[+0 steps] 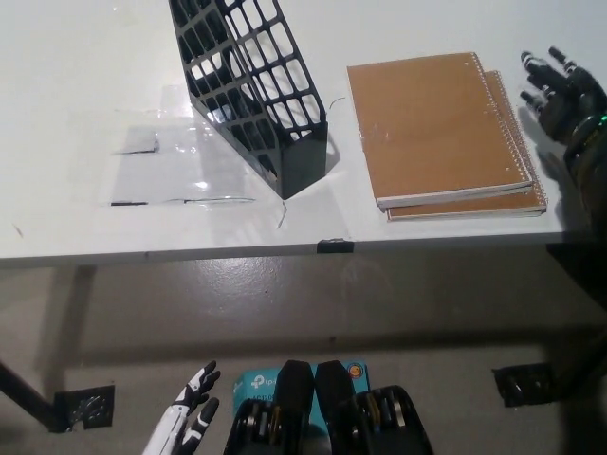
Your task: Use the right hand to pick up a book from the book holder on the left side and put it on another book on the right side
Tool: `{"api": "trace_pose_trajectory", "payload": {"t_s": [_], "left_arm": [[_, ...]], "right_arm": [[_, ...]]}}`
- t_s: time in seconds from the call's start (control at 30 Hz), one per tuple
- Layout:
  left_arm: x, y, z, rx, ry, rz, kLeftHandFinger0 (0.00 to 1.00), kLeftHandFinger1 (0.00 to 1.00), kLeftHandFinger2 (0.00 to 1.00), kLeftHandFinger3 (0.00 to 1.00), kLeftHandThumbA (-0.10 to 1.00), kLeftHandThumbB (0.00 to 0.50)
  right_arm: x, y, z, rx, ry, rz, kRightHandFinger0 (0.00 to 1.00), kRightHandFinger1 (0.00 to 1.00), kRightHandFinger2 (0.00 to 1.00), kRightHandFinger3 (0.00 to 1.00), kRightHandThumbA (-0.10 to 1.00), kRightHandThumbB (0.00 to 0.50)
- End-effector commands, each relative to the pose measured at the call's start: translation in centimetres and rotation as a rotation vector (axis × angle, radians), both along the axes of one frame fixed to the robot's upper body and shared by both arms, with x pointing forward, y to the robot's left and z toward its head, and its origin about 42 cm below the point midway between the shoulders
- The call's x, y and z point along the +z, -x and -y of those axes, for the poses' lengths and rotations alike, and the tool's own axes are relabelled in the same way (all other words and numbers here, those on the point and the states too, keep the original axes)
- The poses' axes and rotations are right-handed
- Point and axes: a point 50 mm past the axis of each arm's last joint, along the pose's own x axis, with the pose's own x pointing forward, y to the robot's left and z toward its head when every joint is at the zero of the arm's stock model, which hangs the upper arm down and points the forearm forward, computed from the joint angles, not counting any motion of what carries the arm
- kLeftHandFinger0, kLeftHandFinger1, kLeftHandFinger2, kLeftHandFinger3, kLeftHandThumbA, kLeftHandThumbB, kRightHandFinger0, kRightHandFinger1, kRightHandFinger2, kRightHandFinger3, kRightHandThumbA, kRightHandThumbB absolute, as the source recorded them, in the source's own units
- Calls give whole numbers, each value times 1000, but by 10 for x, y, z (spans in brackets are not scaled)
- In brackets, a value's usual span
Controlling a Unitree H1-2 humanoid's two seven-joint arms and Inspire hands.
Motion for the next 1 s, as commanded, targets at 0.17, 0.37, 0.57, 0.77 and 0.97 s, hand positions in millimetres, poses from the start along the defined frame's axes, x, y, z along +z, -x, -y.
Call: {"api": "trace_pose_trajectory", "payload": {"t_s": [0.17,0.37,0.57,0.77,0.97], "left_arm": [[13,-6,-13,18,19,67,1000,1000,1000,1000,1000,232],[13,-13,-6,31,42,77,1000,1000,1000,1000,988,220],[21,-20,-7,29,60,107,1000,1000,1000,1000,1000,203],[32,-27,-18,47,82,125,1000,1000,1000,1000,1000,202],[47,-47,-20,41,79,158,1000,1000,1000,1000,1000,215]], "right_arm": [[201,17,75,-618,388,605,1000,1000,1000,1000,1000,361],[278,111,17,-540,602,1197,1000,1000,1000,1000,987,294],[226,231,-51,-208,779,1466,1000,1000,1000,1000,999,266],[150,290,-86,-49,832,1494,1000,1000,1000,1000,1000,256],[77,317,-98,34,768,1360,1000,1000,1000,1000,1000,253]]}}
